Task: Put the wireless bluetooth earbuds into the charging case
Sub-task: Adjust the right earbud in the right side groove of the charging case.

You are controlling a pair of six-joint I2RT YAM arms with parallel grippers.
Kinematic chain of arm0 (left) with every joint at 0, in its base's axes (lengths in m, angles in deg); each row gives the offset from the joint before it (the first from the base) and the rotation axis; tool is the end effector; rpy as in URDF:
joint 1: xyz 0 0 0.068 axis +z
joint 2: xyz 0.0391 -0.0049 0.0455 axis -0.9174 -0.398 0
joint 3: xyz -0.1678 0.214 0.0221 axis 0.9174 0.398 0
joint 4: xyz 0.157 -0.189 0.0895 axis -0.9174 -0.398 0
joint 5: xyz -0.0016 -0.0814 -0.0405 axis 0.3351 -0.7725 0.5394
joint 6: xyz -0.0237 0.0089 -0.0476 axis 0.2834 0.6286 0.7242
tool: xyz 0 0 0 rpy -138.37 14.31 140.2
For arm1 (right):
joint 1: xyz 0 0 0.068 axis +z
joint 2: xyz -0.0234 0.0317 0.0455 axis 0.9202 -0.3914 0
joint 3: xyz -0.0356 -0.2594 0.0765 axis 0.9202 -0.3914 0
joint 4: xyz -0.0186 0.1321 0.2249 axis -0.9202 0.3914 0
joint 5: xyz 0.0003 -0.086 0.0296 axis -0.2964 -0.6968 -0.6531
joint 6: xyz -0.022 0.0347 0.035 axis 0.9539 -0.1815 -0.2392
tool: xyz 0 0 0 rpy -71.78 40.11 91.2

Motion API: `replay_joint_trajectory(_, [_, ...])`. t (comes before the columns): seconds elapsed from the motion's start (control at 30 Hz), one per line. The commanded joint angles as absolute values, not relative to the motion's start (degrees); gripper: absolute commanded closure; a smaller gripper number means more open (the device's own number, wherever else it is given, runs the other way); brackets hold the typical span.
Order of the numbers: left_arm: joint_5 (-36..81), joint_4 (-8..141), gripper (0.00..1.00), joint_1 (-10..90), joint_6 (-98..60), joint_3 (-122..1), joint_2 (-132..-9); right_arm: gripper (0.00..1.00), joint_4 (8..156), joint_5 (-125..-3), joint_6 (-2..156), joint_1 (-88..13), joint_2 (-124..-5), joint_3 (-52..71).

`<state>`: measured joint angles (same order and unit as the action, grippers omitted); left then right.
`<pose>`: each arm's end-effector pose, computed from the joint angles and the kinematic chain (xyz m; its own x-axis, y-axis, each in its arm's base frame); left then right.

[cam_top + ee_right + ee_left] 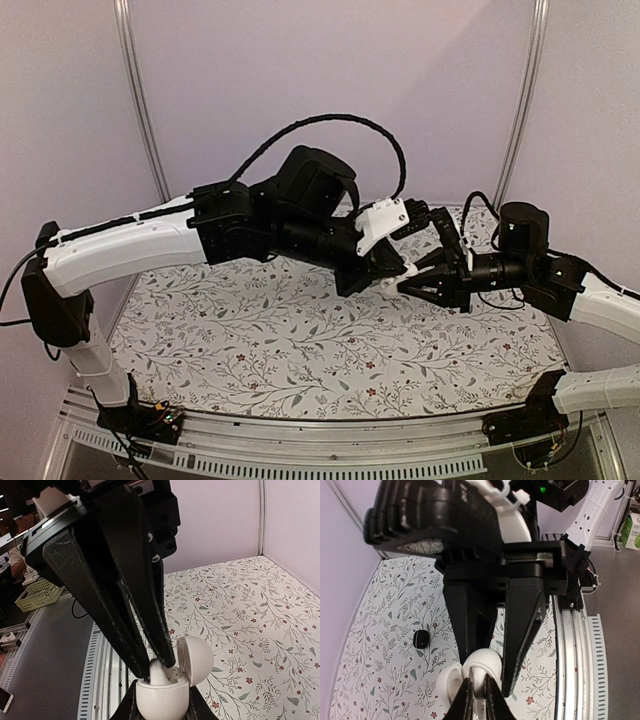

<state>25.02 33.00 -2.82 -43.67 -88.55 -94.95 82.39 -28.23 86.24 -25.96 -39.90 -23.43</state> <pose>0.1388 -0.3786 0.3804 0.0441 0.5279 -0.8482 0.9769 0.1550 0.1473 0.1531 0.1655 0.3073 -0.1535 -0.1738 -0.9727 -0.9849 0.1064 0.1364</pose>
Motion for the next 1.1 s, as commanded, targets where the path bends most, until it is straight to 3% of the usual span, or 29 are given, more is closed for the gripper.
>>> replay_joint_trajectory(0.0, [26.5,31.5,0.91,-2.7,-43.3,-89.9,-96.1,1.0,81.1,-27.9,86.3,-25.3,-40.0,-21.3])
replay_joint_trajectory(0.17, [27.2,31.5,0.93,-2.8,-43.3,-89.8,-95.8,1.0,81.1,-27.9,86.2,-25.3,-39.9,-21.4])
replay_joint_trajectory(0.3, [26.7,31.7,1.0,-2.7,-43.2,-89.8,-95.5,1.0,81.1,-27.9,86.2,-25.3,-39.8,-21.4])
replay_joint_trajectory(0.77, [18.3,43.1,1.0,-2.1,-37.9,-80.4,-92.5,1.0,74.9,-27.2,85.5,-25.3,-35.3,-23.2])
replay_joint_trajectory(1.07, [17.0,41.9,1.0,-2.4,-38.2,-81.8,-94.3,1.0,73.6,-25.7,85.4,-25.3,-33.9,-22.9])
